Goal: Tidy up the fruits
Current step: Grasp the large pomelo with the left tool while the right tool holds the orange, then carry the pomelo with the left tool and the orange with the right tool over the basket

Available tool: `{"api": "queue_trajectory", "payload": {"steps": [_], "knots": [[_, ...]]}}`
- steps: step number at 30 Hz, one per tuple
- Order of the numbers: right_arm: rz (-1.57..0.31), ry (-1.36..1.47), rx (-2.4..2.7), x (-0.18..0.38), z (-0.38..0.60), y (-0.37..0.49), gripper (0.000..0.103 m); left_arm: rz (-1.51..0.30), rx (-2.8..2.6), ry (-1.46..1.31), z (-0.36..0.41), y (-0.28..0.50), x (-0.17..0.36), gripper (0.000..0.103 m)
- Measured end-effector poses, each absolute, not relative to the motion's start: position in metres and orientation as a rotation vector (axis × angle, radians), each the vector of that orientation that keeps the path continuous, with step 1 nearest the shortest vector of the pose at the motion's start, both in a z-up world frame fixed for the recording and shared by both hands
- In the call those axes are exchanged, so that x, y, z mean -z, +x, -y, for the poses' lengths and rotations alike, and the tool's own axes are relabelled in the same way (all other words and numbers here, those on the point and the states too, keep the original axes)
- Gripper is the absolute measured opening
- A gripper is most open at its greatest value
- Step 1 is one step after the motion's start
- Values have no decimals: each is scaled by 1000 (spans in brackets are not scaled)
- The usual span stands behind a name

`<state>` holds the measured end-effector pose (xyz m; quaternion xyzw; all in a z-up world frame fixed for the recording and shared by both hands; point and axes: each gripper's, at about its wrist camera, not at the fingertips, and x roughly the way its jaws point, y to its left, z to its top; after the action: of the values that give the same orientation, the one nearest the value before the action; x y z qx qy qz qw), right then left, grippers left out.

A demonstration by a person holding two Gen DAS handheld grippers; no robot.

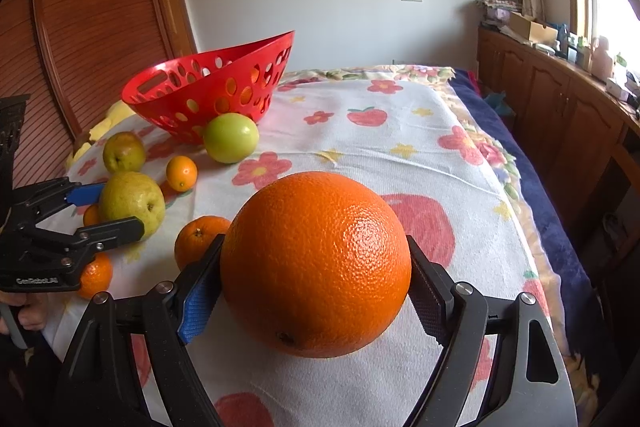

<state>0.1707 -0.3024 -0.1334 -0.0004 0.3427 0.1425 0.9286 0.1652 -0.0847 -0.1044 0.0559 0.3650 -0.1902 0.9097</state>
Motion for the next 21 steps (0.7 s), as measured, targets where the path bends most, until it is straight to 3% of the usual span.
{"api": "queue_trajectory", "payload": {"steps": [21], "knots": [[-725,6,-292,132,303,174,83,-642,396,55,60,127,62,69]]}}
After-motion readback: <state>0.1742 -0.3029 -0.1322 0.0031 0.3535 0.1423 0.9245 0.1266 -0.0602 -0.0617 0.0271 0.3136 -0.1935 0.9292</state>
